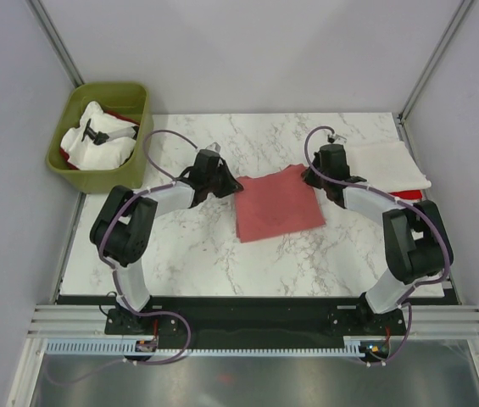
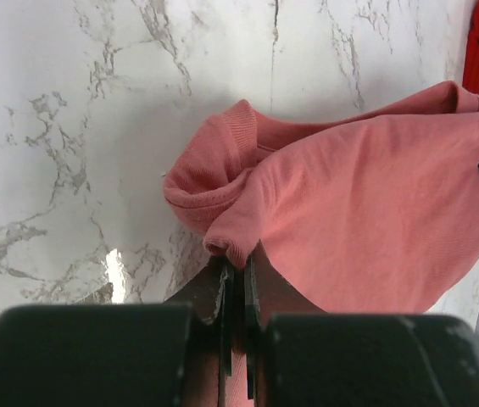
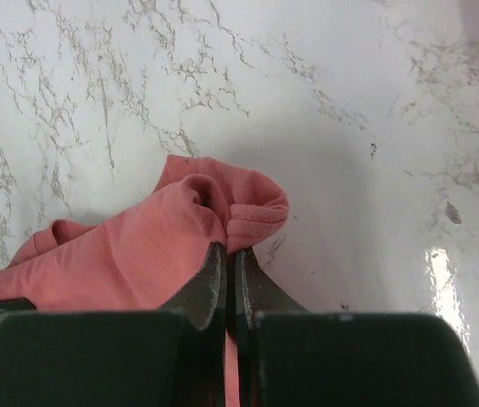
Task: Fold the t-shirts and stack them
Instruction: Neatly place the folded tshirt to the corner
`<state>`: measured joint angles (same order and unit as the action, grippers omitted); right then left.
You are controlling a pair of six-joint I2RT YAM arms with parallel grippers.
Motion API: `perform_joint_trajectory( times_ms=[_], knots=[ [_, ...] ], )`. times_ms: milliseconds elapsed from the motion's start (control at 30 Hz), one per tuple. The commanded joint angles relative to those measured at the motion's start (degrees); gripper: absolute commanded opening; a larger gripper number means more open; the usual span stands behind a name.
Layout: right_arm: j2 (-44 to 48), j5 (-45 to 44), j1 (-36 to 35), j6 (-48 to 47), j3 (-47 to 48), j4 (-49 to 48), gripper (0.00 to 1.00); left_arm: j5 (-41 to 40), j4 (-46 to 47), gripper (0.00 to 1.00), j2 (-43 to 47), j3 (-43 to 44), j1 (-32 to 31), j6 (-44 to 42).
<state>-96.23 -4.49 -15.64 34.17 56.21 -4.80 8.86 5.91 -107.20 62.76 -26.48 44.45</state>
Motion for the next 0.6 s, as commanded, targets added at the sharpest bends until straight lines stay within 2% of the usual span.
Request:
perform_joint_trajectory(
  times_ms=[0,167,267,400,567],
  knots=[
    [3.85,-4.21,-0.09,-0.69,-1.8,-1.8,0.0,-2.62,3.23,0.02,4.01,-1.41,-0.5,-2.34],
    [7.01,-7.53,-0.01,-0.86,-1.89,0.56,0.0,-1.75,3.58,0.02,6.2,-1.59,-2.17,-2.18],
    [9.12,-10.61,-0.01,-1.04,-1.63,3.56,0.0,-2.97,3.93,0.02,7.96,-1.41,-5.33,-0.86],
    [15.71,-19.05,1.56,-0.87,-2.94,6.91,0.0,-8.59,4.11,0.02,7.97,0.69,-13.92,0.02],
    [17.91,-13.18,10.96,-0.6,2.75,13.22,0.0,-9.57,5.34,0.02,2.01,9.38,-19.48,5.02]
  ],
)
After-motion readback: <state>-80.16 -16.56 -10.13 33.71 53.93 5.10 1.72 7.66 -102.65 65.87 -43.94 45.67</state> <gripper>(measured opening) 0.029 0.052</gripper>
